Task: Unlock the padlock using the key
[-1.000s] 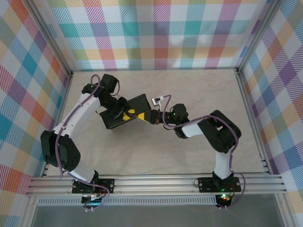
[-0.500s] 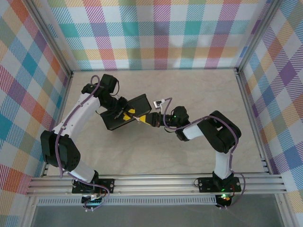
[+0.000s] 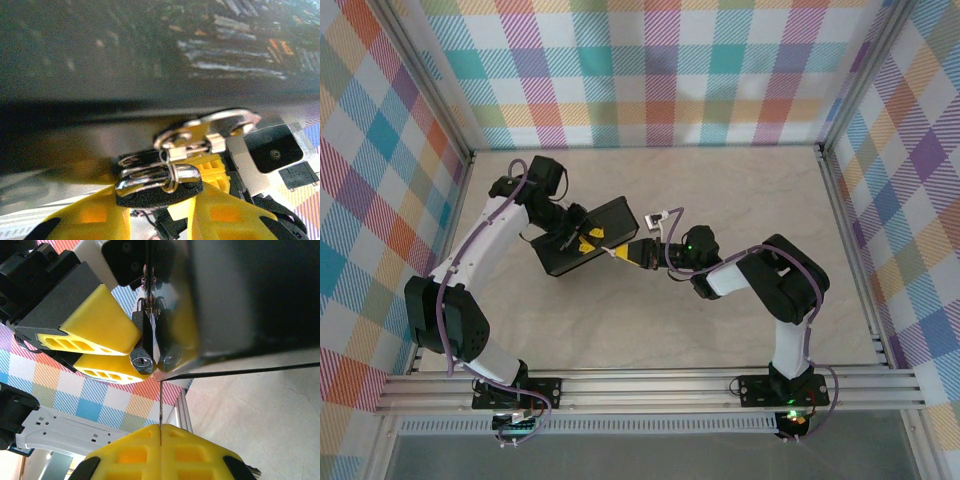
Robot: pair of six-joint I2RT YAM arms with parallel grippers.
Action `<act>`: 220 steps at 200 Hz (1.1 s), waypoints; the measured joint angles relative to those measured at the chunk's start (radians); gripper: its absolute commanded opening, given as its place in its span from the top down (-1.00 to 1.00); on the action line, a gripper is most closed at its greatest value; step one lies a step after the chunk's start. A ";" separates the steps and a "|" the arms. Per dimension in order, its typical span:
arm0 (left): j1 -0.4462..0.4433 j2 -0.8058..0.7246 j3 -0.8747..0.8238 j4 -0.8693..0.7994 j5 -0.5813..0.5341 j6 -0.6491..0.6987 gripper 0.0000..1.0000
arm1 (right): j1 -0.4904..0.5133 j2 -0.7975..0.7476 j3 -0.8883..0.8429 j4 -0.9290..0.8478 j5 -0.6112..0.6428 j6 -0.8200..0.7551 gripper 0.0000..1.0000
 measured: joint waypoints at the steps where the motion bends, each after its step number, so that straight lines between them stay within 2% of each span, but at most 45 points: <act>1: 0.000 0.000 0.000 0.000 0.000 0.000 1.00 | 0.000 0.000 0.000 0.000 0.000 0.000 1.00; 220: 0.003 -0.009 -0.001 -0.003 0.007 0.000 1.00 | 0.006 -0.068 -0.013 0.003 0.018 -0.004 1.00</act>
